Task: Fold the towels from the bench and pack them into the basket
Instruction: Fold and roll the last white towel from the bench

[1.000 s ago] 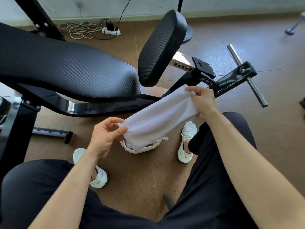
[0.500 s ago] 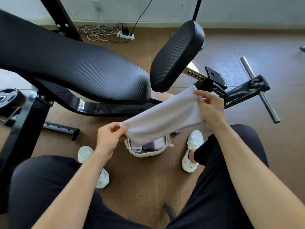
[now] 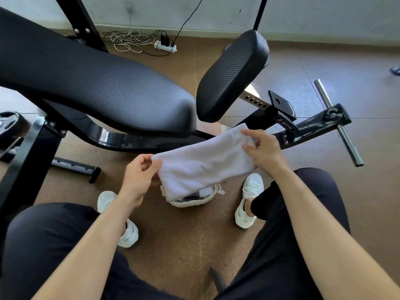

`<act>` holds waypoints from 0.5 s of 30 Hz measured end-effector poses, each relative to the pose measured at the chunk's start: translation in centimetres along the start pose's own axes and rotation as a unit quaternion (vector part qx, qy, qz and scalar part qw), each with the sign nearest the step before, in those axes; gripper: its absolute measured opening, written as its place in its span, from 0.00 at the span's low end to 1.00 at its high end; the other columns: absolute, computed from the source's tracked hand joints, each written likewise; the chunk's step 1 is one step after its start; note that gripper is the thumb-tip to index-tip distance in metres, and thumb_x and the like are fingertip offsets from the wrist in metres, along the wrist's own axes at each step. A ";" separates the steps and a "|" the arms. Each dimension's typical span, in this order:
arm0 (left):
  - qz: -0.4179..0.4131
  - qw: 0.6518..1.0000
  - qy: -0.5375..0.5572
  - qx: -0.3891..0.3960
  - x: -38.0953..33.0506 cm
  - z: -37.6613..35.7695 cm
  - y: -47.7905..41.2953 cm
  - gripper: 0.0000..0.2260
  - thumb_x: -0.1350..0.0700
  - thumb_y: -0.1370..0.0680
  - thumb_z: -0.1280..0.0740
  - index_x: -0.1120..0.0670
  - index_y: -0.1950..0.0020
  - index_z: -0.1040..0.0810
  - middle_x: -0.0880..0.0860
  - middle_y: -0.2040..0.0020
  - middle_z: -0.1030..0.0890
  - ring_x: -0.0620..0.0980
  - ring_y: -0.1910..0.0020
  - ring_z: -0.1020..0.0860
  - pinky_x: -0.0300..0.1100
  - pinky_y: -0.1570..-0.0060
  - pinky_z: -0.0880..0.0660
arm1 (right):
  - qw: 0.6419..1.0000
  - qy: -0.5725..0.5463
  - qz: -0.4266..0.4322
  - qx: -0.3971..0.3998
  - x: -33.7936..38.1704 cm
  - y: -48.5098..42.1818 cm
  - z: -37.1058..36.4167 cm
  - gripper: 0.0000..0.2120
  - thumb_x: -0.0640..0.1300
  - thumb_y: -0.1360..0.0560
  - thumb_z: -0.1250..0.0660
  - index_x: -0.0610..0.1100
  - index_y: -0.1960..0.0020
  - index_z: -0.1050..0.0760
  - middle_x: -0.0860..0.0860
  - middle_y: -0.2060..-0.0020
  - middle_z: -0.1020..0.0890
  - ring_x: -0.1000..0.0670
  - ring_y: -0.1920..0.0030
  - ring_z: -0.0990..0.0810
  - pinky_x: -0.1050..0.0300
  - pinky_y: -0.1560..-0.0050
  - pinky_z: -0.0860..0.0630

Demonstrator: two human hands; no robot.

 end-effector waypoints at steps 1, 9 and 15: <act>0.002 1.000 0.001 0.007 -0.2 -0.2 0.1 0.08 0.55 0.20 0.30 0.51 0.41 0.22 0.55 0.44 0.16 0.55 0.44 0.17 0.55 0.49 0.17 | 1.000 -0.006 0.014 0.002 0.4 0.2 -0.2 0.20 0.37 0.24 0.28 0.48 0.33 0.21 0.53 0.45 0.20 0.61 0.54 0.25 0.69 0.49 0.26; 0.015 1.000 0.011 0.017 -0.9 -1.3 1.0 0.10 0.57 0.20 0.29 0.54 0.40 0.20 0.53 0.45 0.15 0.53 0.44 0.17 0.52 0.44 0.19 | 0.992 -0.075 0.096 0.014 3.3 2.0 -3.3 0.17 0.36 0.24 0.28 0.47 0.36 0.19 0.54 0.46 0.19 0.58 0.51 0.22 0.62 0.52 0.24; 0.030 0.998 0.028 0.046 -0.8 -2.8 1.2 0.08 0.56 0.19 0.31 0.53 0.41 0.20 0.55 0.45 0.16 0.55 0.44 0.18 0.48 0.51 0.23 | 0.987 -0.059 0.142 0.043 4.7 3.1 -6.8 0.20 0.31 0.26 0.28 0.43 0.36 0.19 0.52 0.44 0.21 0.57 0.48 0.22 0.67 0.52 0.27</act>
Point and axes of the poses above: each hand's wrist, its own y-axis away from the middle knuckle, its own z-axis out of the back of the hand, x = y × z, the point moved 9 cm from there along -y, towards the middle knuckle
